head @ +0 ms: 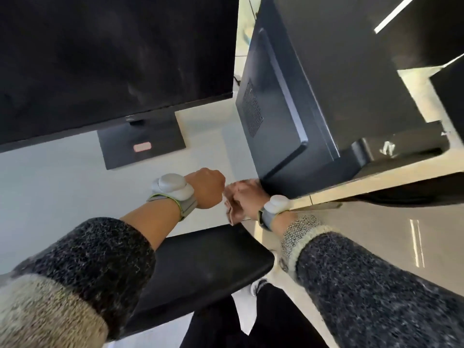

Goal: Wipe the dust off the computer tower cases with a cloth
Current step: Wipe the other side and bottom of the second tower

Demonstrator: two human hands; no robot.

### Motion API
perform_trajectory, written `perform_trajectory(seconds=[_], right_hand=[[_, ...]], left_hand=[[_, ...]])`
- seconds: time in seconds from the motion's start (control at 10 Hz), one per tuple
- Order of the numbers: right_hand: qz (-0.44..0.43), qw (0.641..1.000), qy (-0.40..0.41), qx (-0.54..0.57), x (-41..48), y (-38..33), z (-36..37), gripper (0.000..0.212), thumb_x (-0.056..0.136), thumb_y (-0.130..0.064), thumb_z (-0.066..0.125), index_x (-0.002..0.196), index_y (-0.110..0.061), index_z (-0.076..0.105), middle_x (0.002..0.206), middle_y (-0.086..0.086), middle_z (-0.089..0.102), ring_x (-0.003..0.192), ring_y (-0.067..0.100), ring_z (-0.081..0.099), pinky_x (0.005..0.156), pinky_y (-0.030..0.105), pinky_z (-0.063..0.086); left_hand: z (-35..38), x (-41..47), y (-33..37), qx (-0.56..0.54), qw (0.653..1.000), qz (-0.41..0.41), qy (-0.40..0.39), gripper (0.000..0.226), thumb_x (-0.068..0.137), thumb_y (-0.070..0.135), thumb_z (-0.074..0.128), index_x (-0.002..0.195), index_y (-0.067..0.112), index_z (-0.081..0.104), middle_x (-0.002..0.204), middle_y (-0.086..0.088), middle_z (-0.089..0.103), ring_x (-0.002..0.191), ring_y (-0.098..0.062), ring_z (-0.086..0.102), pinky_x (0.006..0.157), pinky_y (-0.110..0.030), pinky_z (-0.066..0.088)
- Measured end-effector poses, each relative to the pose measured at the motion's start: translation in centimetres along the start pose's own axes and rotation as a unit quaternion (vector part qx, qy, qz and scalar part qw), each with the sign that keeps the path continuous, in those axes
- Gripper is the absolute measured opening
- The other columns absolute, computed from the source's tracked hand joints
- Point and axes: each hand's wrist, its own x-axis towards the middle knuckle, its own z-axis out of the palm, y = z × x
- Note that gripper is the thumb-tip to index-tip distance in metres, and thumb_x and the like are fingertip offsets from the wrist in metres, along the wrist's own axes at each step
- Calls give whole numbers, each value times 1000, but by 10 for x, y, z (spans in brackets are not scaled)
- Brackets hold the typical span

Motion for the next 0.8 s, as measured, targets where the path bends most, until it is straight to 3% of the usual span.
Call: perform_trajectory(seconds=[0.1, 0.2, 0.3, 0.4, 0.5, 0.6, 0.7, 0.8], right_hand=[[-59, 998, -5, 30, -30, 9, 6, 16, 100, -6, 62, 113, -7, 71, 98, 12, 67, 92, 30, 64, 97, 46, 53], [-31, 995, -65, 68, -55, 14, 17, 26, 108, -8, 51, 127, 1, 66, 109, 16, 69, 106, 33, 63, 95, 36, 45], [-13, 993, -79, 87, -76, 19, 13, 35, 109, -30, 55, 139, -15, 64, 131, 14, 68, 116, 35, 64, 91, 34, 45], [42, 981, -168, 90, -109, 36, 8, 19, 92, -39, 78, 101, -22, 75, 93, 3, 72, 86, 28, 68, 77, 31, 47], [52, 985, -150, 67, -137, 54, -2, 11, 93, -20, 74, 94, -9, 71, 78, 6, 55, 88, 33, 65, 73, 33, 49], [69, 984, -93, 136, -174, 85, -3, 26, 100, -28, 66, 82, -10, 61, 78, 6, 53, 77, 27, 52, 61, 30, 38], [81, 970, -73, 219, -211, 122, -8, 43, 101, -45, 67, 80, -9, 60, 70, 9, 60, 63, 24, 54, 60, 26, 45], [91, 944, -38, 315, -251, 170, 0, 25, 97, -30, 71, 92, -6, 69, 75, 11, 73, 59, 26, 70, 55, 30, 57]], left_hand=[[1, -3, 26, 20, 999, 27, -27, 39, 98, 9, 40, 127, 10, 67, 129, -11, 66, 113, -31, 65, 99, -43, 56], [2, -9, 50, 39, 998, 46, -33, 40, 98, 10, 39, 125, 10, 68, 130, -12, 66, 114, -31, 64, 100, -43, 56], [-1, -20, 80, 18, 997, 68, -14, 39, 100, 14, 43, 130, 20, 66, 137, -3, 62, 121, -26, 60, 104, -36, 50], [0, -39, 122, 9, 995, 97, 4, 35, 101, 15, 44, 127, 24, 66, 137, 2, 61, 124, -23, 56, 105, -31, 45], [14, -49, 159, 23, 994, 105, -11, 34, 102, 16, 45, 128, 22, 67, 137, 0, 61, 125, -23, 56, 105, -32, 44], [32, -56, 211, 26, 995, 85, -32, 31, 99, 19, 52, 123, 18, 71, 131, -5, 66, 121, -28, 60, 105, -38, 49], [50, -49, 257, 51, 996, 75, -22, 32, 98, 19, 54, 124, 17, 73, 124, -8, 70, 113, -30, 66, 98, -40, 54], [72, -30, 309, 70, 995, 66, 12, 32, 97, 18, 52, 122, 15, 73, 119, -8, 72, 104, -29, 68, 89, -37, 56]])
